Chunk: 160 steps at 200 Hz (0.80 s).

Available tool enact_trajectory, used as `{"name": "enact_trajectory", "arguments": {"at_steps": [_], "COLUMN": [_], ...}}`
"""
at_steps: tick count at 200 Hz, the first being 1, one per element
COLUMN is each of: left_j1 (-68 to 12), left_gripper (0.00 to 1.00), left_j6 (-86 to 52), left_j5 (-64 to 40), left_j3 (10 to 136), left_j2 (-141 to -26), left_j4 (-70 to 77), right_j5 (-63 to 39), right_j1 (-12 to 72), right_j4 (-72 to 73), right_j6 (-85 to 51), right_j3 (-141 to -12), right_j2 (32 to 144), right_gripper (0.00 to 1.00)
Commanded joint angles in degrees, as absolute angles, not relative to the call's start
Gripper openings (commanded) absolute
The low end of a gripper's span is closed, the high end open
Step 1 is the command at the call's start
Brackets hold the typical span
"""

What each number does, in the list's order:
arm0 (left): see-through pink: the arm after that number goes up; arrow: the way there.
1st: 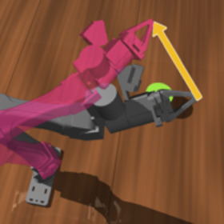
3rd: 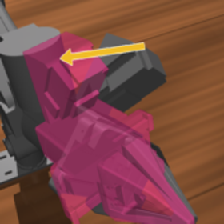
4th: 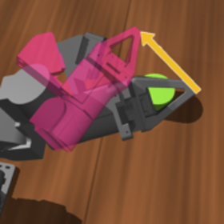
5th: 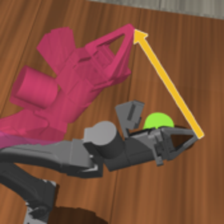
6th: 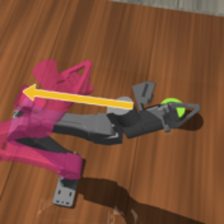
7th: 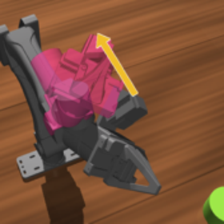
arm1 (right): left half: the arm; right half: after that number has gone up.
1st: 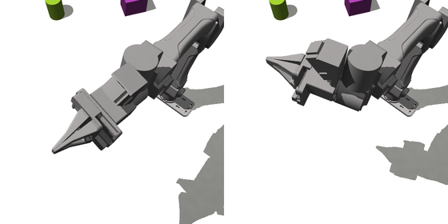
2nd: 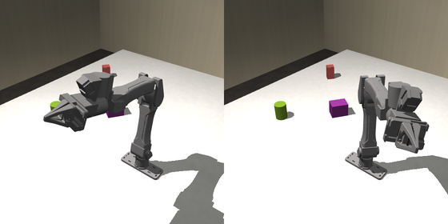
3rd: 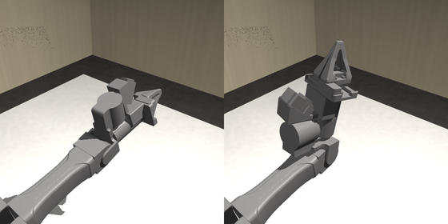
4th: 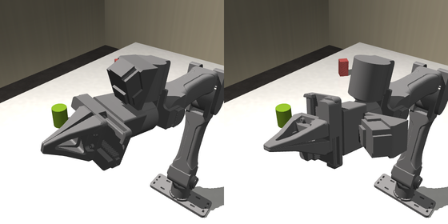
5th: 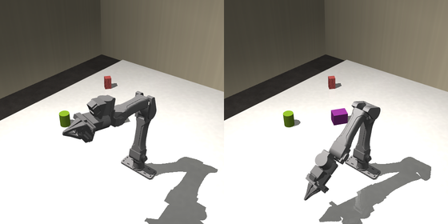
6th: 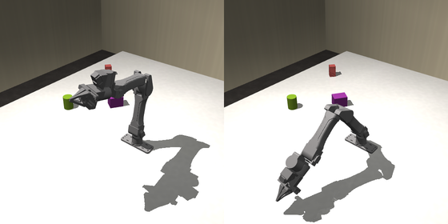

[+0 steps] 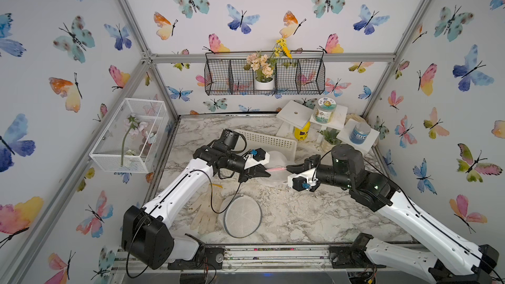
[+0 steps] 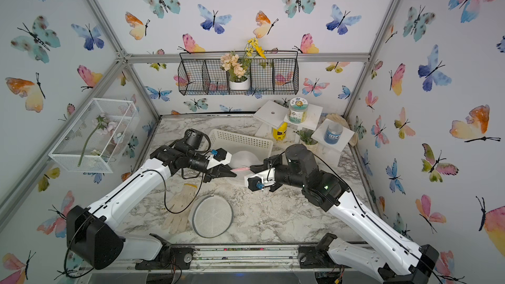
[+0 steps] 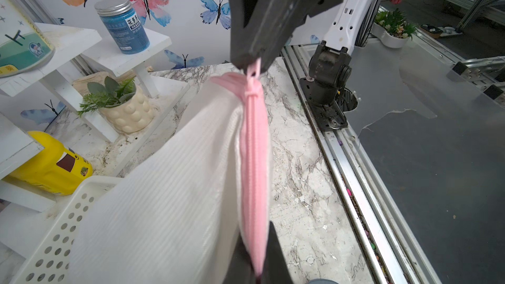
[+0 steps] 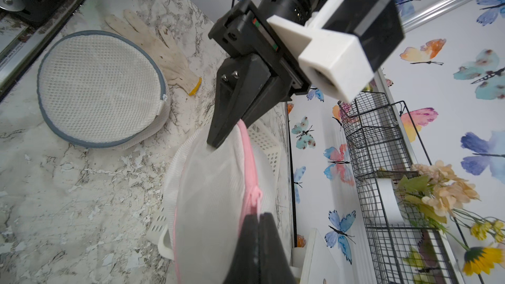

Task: Turn the laundry bag inside out
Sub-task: Zip the zipper on the laundry bag, then place the laundry bag at the center of the board.

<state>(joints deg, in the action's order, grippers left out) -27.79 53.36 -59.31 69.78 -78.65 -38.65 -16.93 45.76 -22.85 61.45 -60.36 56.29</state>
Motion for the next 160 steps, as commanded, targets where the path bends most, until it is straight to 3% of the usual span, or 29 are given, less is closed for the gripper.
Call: {"name": "enact_trajectory", "arguments": {"at_steps": [1, 40, 160], "left_j1": [-26.7, -26.0, -25.4], "left_gripper": [0.00, 0.00, 0.00], "left_j6": [50.9, 45.9, 36.6], "left_j5": [-60.0, -64.7, -67.3], "left_j3": [68.5, 66.1, 62.6], "left_j2": [-76.4, -73.2, -69.7], "left_j4": [-39.8, -34.4, -23.7], "right_j5": [-9.1, -1.1, -4.7], "right_j1": [45.8, 45.9, 45.9], "right_j4": [-25.1, -24.1, -29.0], "right_j6": [59.0, 56.5, 56.2], "right_j3": [-57.6, -51.5, -43.9], "right_j2": [52.6, 49.1, 43.7], "right_gripper": [0.03, 0.03, 0.03]}}
